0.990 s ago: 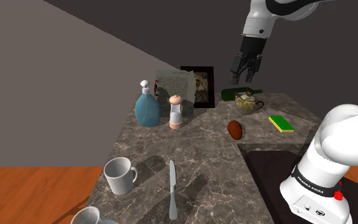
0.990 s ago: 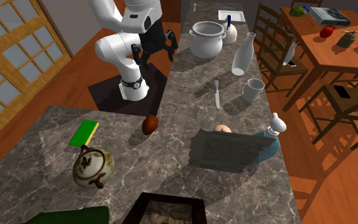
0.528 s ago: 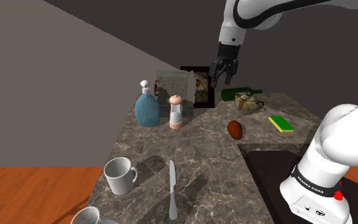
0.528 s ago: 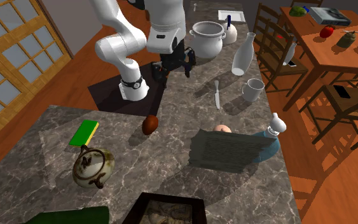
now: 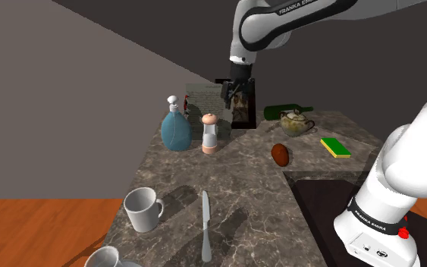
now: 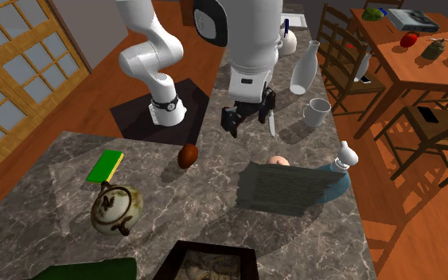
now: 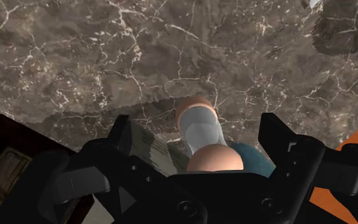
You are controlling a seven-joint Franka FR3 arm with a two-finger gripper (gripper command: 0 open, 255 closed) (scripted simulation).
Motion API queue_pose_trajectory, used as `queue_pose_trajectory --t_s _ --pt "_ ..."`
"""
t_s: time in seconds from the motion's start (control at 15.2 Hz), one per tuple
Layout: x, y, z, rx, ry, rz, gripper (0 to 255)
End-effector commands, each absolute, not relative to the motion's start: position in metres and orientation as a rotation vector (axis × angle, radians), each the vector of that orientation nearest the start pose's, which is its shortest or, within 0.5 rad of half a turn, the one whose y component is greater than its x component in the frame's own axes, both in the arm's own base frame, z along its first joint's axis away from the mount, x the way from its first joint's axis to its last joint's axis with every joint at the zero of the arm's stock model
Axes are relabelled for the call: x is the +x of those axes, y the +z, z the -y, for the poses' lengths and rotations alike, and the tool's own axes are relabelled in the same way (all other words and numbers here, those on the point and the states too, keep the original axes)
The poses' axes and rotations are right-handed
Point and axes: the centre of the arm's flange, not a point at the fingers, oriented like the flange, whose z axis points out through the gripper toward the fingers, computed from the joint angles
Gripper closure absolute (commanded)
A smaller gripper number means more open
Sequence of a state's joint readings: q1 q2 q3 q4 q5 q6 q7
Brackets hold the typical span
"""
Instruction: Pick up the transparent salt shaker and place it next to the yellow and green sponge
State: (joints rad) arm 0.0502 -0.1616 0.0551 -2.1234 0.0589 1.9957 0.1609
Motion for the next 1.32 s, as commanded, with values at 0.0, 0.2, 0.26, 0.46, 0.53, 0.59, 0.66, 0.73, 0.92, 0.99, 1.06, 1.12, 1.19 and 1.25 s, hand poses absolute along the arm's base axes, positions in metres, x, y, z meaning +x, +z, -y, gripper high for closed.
queue_pose_trajectory --t_s 0.0,0.2,0.26,0.46,0.53,0.59,0.66,0.73,0.92,0.99,1.06,1.12,1.19,1.25 --pt "0.528 0.475 -0.066 -3.102 -0.049 -0.110 0" --pt "0.563 0.461 -0.078 -3.121 -0.059 -0.092 0" --pt "0.575 0.456 -0.082 -3.127 -0.062 -0.086 0" --pt "0.610 0.442 -0.094 -3.145 -0.072 -0.067 0" --pt "0.622 0.438 -0.098 -3.152 -0.075 -0.060 0" --pt "0.631 0.434 -0.101 -3.156 -0.077 -0.055 0" --pt "0.631 0.429 -0.101 -3.156 -0.077 -0.055 0" --pt "0.632 0.424 -0.101 -3.156 -0.077 -0.055 0" --pt "0.632 0.408 -0.100 -3.156 -0.077 -0.055 0" --pt "0.633 0.403 -0.100 -3.156 -0.077 -0.055 0" --pt "0.633 0.397 -0.100 -3.156 -0.077 -0.055 0" --pt "0.633 0.394 -0.100 -3.156 -0.077 -0.055 0" --pt "0.633 0.394 -0.100 -3.156 -0.077 -0.055 0" --pt "0.633 0.394 -0.100 -3.156 -0.077 -0.055 0"
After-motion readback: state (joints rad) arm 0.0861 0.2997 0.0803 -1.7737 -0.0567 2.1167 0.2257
